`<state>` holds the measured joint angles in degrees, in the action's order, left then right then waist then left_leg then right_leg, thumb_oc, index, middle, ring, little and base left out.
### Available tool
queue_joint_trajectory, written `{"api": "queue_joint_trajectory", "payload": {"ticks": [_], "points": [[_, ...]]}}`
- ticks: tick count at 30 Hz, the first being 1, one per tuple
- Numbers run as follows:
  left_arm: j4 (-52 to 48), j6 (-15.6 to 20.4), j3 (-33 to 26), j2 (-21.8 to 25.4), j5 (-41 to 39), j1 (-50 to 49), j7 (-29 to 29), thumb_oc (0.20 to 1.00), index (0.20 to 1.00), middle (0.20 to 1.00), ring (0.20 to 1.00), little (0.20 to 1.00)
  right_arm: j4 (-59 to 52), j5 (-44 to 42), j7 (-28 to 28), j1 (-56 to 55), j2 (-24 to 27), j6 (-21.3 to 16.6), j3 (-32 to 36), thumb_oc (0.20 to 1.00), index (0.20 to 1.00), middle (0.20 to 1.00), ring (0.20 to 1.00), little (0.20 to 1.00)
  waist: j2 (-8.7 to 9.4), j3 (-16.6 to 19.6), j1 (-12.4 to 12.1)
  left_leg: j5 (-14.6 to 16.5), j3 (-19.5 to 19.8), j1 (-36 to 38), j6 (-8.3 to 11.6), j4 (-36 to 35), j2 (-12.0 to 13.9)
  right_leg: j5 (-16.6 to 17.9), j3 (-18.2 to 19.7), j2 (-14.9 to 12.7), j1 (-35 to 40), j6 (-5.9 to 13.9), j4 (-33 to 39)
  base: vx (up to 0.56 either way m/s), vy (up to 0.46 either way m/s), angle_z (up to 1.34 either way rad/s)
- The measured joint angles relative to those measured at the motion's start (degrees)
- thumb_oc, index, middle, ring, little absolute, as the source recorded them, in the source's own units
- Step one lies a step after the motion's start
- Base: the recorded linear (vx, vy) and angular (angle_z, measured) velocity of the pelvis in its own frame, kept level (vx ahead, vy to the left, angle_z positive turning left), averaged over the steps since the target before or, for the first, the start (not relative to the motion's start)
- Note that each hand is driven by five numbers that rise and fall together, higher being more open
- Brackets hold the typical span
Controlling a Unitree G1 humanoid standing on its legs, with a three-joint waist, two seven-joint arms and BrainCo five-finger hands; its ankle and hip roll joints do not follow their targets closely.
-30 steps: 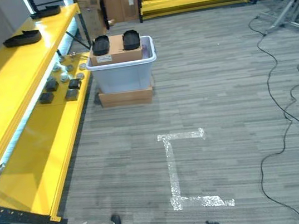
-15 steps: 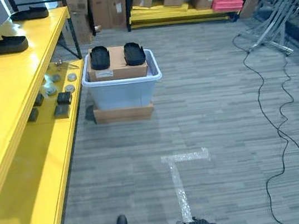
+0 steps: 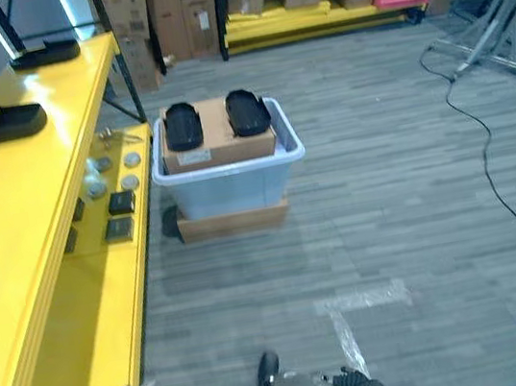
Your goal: Move parts from the plastic box to the shelf.
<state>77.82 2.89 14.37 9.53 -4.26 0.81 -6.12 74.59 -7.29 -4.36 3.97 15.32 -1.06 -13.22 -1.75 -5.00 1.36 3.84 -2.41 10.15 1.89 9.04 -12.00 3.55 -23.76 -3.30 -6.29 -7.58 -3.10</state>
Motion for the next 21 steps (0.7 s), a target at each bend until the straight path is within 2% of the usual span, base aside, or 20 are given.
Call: {"api": "queue_joint_trajectory", "payload": {"ticks": [1, 2, 3, 4, 5, 6, 7, 8, 10, 11, 12, 13, 14, 15, 16, 17, 18, 19, 20, 21], "points": [[0.99, -0.06, -0.92, -0.51, -0.04, -1.23, 0.48, 1.0, 1.0, 1.0, 1.0, 1.0, -0.03, 0.21, 0.02, 0.63, 0.12, 0.05, -0.05, 1.0, 1.0, 1.0, 1.0, 1.0, 0.64, -0.43, -1.51, 0.85, -0.86, -3.3, 1.19, 8.31, -0.17, 0.27, 1.23, 0.06, 2.41, 0.12, 2.64, 0.27, -0.196, -0.24], [2.01, -0.02, -0.87, -0.29, 0.06, -2.26, 0.68, 1.0, 1.0, 1.0, 1.0, 1.0, 0.04, 0.49, 0.07, 0.65, 0.03, 0.11, -0.11, 1.0, 1.0, 1.0, 1.0, 1.0, 0.01, -0.26, -1.85, 2.85, -1.19, -5.26, 0.92, 14.25, 1.51, 0.15, 1.7, 0.98, 4.43, 0.28, 4.29, 0.25, -0.202, -0.24], [2.76, -0.39, -0.92, -0.26, 0.06, -3.23, 0.72, 1.0, 1.0, 1.0, 1.0, 1.0, -0.02, 0.56, 0.1, 0.96, -0.15, 0.08, -0.15, 1.0, 1.0, 1.0, 1.0, 1.0, -0.61, -0.17, -2.12, 3.7, -0.68, -7.82, 2.07, 21.18, 3.73, -0.43, 2.22, 2.23, 5.97, 0.7, 4.9, 0.24, -0.199, -0.25], [2.95, -0.66, -1.12, -0.26, 0.07, -4.01, 0.8, 1.0, 1.0, 1.0, 1.0, 1.0, -0.09, 0.58, 0.12, 1.42, -0.34, 0.02, -0.34, 1.0, 1.0, 1.0, 1.0, 1.0, -0.81, -0.26, -2.7, 3.65, -0.35, -12.11, 3.43, 30.49, 5.78, -1.23, 2.92, 3.01, 6.64, 0.51, 4.89, 0.36, -0.238, -0.32], [3.1, -0.96, -2.05, -0.28, 0.05, -4.58, 1.25, 1.0, 1.0, 1.0, 1.0, 1.0, -0.18, 0.61, 0.11, 2.36, -0.59, -0.07, -1.19, 1.0, 1.0, 1.0, 1.0, 1.0, 0.07, -0.81, -3.26, 1.45, -0.4, -18.46, 5.19, 41.45, 8.85, -2.5, 3.23, 3.23, 7.38, 0.24, 4.92, 0.27, -0.166, -0.25], [3.06, -1.14, -2.12, -0.26, 0.04, -4.39, 1.43, 1.0, 1.0, 1.0, 1.0, 1.0, -0.02, 0.77, 0.12, 3.16, -0.77, -0.1, -1.53, 1.0, 1.0, 1.0, 1.0, 1.0, 0.98, -1.56, -3.64, 0.23, -0.5, -21.57, 4.99, 45.33, 10.17, -3.09, 3.55, 3.09, 8.42, 0.16, 4.99, 0.31, -0.118, -0.21], [3.06, -1.46, -2.14, 0.02, -0.05, -4.27, 1.16, 1.0, 1.0, 1.0, 1.0, 1.0, 0.24, 0.87, 0.08, 3.9, -1.1, 0.03, -1.93, 1.0, 1.0, 1.0, 1.0, 1.0, 2.34, -2.41, -4.56, -0.12, -0.84, -23.42, 4.24, 46.0, 11.12, -3.57, 4.45, 2.45, 9.62, 0.26, 5.07, 0.33, 0.001, -0.32], [2.51, -1.54, -1.81, 1.08, -0.05, -4.98, 1.6, 1.0, 1.0, 1.0, 1.0, 1.0, 0.44, 0.98, 0.06, 4.66, -1.23, 0.06, -2.43, 1.0, 1.0, 1.0, 1.0, 1.0, 4.16, -3.47, -5.78, -0.44, 0.13, -25.61, 3.73, 40.78, 11.24, -4.39, 5.75, 1.21, 11.83, 0.9, 5.67, 0.33, -0.002, -0.45], [0.43, -1.49, -1.2, 1.2, -0.05, -5.17, 1.57, 1.0, 1.0, 1.0, 1.0, 1.0, 0.68, 1.01, 0.03, 5.23, -0.24, 0.3, -2.39, 1.0, 1.0, 1.0, 1.0, 1.0, 4.78, -4.04, -7.63, -0.76, 4.45, -25.98, 3.41, 25.26, 8.97, -4.84, 7.88, 0.6, 12.9, 1.74, 6.38, 0.32, 0.031, -0.61], [-0.72, -1.43, -0.71, 0.97, -0.05, -4.5, 1.61, 1.0, 1.0, 1.0, 1.0, 1.0, 0.58, 1.05, 0.04, 6.09, 1.05, 0.06, -2.97, 1.0, 1.0, 1.0, 1.0, 1.0, 3.32, -4.74, -8.39, -2.99, 6.71, -26.37, 3.48, 14.36, 8.47, -5.11, 8.88, 0.77, 14.09, 3.07, 7.13, 0.33, 0.039, -0.65], [-0.73, -1.43, -0.69, 1.02, -0.08, -4.25, 1.55, 1.0, 1.0, 1.0, 1.0, 1.0, 0.68, 1.09, 0.02, 6.31, 1.32, 0.14, -3.28, 1.0, 1.0, 1.0, 1.0, 1.0, 2.81, -5.0, -9.01, -4.5, 9.54, -25.47, 3.63, 5.55, 7.64, -5.31, 10.12, 0.9, 15.42, 3.62, 8.25, 0.33, 0.029, -0.66], [-0.75, -1.38, -0.69, 1.05, -0.1, -3.88, 1.52, 1.0, 1.0, 1.0, 1.0, 1.0, 0.73, 1.28, 0.04, 6.83, 1.76, 0.18, -3.62, 1.0, 1.0, 1.0, 1.0, 1.0, 1.94, -5.0, -9.54, -6.75, 12.89, -23.56, 4.4, -6.2, 7.41, -6.15, 11.01, 0.84, 15.99, 4.97, 8.23, 0.15, -0.008, -0.59], [-0.77, -1.31, -0.76, 0.98, -0.11, -3.28, 1.52, 1.0, 1.0, 1.0, 1.0, 1.0, 0.9, 2.0, 0.0, 7.18, 2.29, -0.04, -3.64, 1.0, 1.0, 1.0, 1.0, 1.0, 0.82, -5.05, -9.89, -7.58, 14.6, -22.92, 4.92, -10.33, 7.73, -6.83, 11.57, 0.93, 16.56, 6.22, 8.1, 0.26, 0.012, -0.85], [-0.84, -1.28, -0.76, 1.05, -0.12, -3.09, 1.51, 1.0, 1.0, 1.0, 1.0, 1.0, 1.54, 3.21, -0.01, 7.42, 2.77, -0.06, -3.96, 1.0, 1.0, 1.0, 1.0, 1.0, -0.76, -4.56, -10.93, -7.63, 14.96, -22.82, 5.21, -9.42, 8.12, -7.74, 12.26, 1.03, 18.19, 7.79, 8.13, 0.25, 0.048, -0.81], [-0.86, -1.08, -0.78, 1.05, -0.12, -3.67, 1.5, 1.0, 1.0, 1.0, 1.0, 1.0, 1.84, 3.27, 0.04, 6.85, 3.05, -0.04, -4.77, 1.0, 1.0, 1.0, 1.0, 1.0, -1.97, -3.41, -11.27, -5.83, 14.6, -22.35, 4.54, -6.74, 8.73, -8.64, 12.84, 1.5, 19.46, 9.19, 8.15, 0.29, 0.086, -0.61], [-0.8, -0.98, -0.8, 1.28, -0.12, -3.97, 1.46, 1.0, 1.0, 1.0, 1.0, 1.0, 1.84, 3.32, 0.03, 5.81, 2.77, -0.2, -5.22, 1.0, 1.0, 1.0, 1.0, 1.0, -1.81, -2.98, -11.11, -10.21, 13.64, -22.13, 2.21, -5.33, 8.11, -10.1, 12.91, 1.34, 21.09, 11.1, 7.57, 0.28, 0.135, -0.27], [-0.85, -0.93, -0.78, 1.96, -0.11, -3.8, 1.42, 1.0, 1.0, 1.0, 1.0, 1.0, 1.87, 3.37, 0.09, 5.31, 1.96, -0.2, -5.35, 1.0, 1.0, 1.0, 1.0, 1.0, -0.81, -2.26, -11.27, -10.8, 12.72, -21.52, 1.34, -4.89, 6.9, -11.92, 12.94, -0.38, 21.51, 12.33, 6.28, 0.28, 0.221, -0.17], [-1.05, -0.42, -1.69, 3.38, -0.12, -3.15, 1.51, 1.0, 1.0, 1.0, 1.0, 1.0, 2.94, 4.31, 0.18, 5.08, -0.08, -0.25, -4.8, 1.0, 1.0, 1.0, 1.0, 1.0, 2.68, -1.57, -10.95, -9.96, 12.34, -18.75, -0.23, -7.24, 4.34, -14.11, 11.84, -4.0, 19.57, 13.57, -1.23, 0.19, 0.187, -0.3], [-0.9, -0.43, -2.44, 3.33, -0.12, -2.89, 1.51, 1.0, 1.0, 1.0, 1.0, 1.0, 3.07, 4.93, 0.16, 5.3, -0.63, -0.25, -4.5, 1.0, 1.0, 1.0, 1.0, 1.0, 2.68, -1.57, -10.98, -10.73, 11.71, -16.86, -1.77, -8.88, 4.7, -15.27, 10.84, -5.15, 16.57, 14.44, -8.42, 0.21, 0.205, -0.77], [-0.51, -0.42, -2.61, 3.35, -0.18, -2.58, 1.54, 1.0, 1.0, 1.0, 1.0, 1.0, 2.36, 5.47, 0.2, 6.67, -1.03, -0.2, -4.85, 1.0, 1.0, 1.0, 1.0, 1.0, 1.55, -1.98, -11.4, -13.9, 11.54, -14.35, -4.56, -10.04, 5.34, -16.38, 10.47, -7.08, 8.43, 16.26, -26.2, 0.12, 0.086, -0.75]]}}
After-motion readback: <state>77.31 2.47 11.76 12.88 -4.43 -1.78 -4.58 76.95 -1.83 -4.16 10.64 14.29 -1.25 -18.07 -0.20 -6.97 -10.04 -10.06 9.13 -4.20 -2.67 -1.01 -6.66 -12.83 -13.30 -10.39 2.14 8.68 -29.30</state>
